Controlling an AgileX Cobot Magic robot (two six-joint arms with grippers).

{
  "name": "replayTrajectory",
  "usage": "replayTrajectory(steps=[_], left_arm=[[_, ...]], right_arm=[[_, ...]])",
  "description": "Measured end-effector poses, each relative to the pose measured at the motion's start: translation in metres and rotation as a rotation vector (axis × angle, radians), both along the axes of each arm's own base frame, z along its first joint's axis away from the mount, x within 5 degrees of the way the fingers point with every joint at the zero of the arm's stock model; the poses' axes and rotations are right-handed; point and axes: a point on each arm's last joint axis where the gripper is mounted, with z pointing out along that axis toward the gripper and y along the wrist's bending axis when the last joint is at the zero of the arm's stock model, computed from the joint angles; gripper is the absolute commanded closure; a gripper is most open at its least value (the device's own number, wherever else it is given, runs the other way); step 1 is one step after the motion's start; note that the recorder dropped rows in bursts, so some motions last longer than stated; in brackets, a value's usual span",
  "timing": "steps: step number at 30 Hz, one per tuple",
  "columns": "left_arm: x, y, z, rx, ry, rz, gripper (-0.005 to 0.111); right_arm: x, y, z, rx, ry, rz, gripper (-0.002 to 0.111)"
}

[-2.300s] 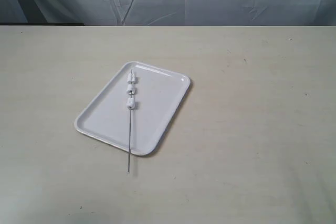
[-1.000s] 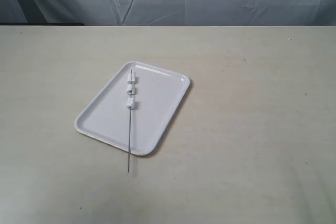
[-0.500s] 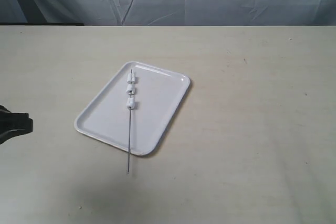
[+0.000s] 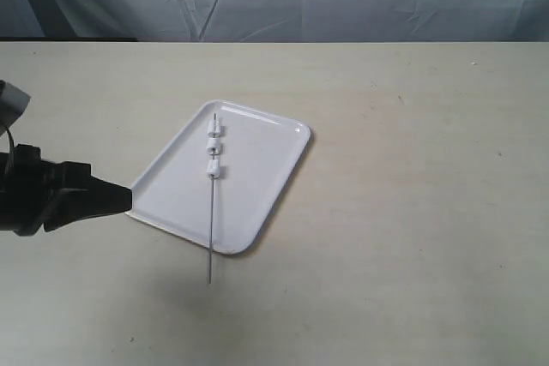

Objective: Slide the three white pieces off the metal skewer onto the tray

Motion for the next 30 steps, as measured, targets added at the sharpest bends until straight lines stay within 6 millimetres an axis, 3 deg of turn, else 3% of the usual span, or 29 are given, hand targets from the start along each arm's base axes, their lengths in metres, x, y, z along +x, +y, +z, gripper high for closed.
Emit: replayTrajectory(steps=[4,5,8,12,15,21,30], left_arm=[[0.005,0.000,-0.004,-0.018,0.004,0.015,0.107],[0.006,-0.001,-0.003,-0.028,-0.017,0.019,0.107],[0.010,0.000,0.001,-0.025,-0.052,0.020,0.107],[0.017,0.001,0.006,-0.033,-0.080,0.052,0.101],[0.019,0.001,0.008,-0.034,-0.094,0.060,0.095],[0.021,0.000,0.002,-0.033,-0.070,0.054,0.095],[0.038,-0.037,-0.039,-0.045,0.035,-0.023,0.095]], right_arm=[[0.040,0.013,0.027,-0.072,0.173,0.149,0.069],[0.060,0.020,0.029,-0.113,0.280,0.236,0.067],[0.104,0.038,0.018,-0.090,0.561,0.489,0.053],[0.138,0.049,-0.001,-0.014,0.746,0.655,0.034],[0.148,0.050,-0.015,0.013,0.819,0.684,0.034],[0.152,0.053,-0.027,0.042,0.879,0.732,0.034],[0.151,0.055,-0.028,0.053,0.889,0.776,0.034]])
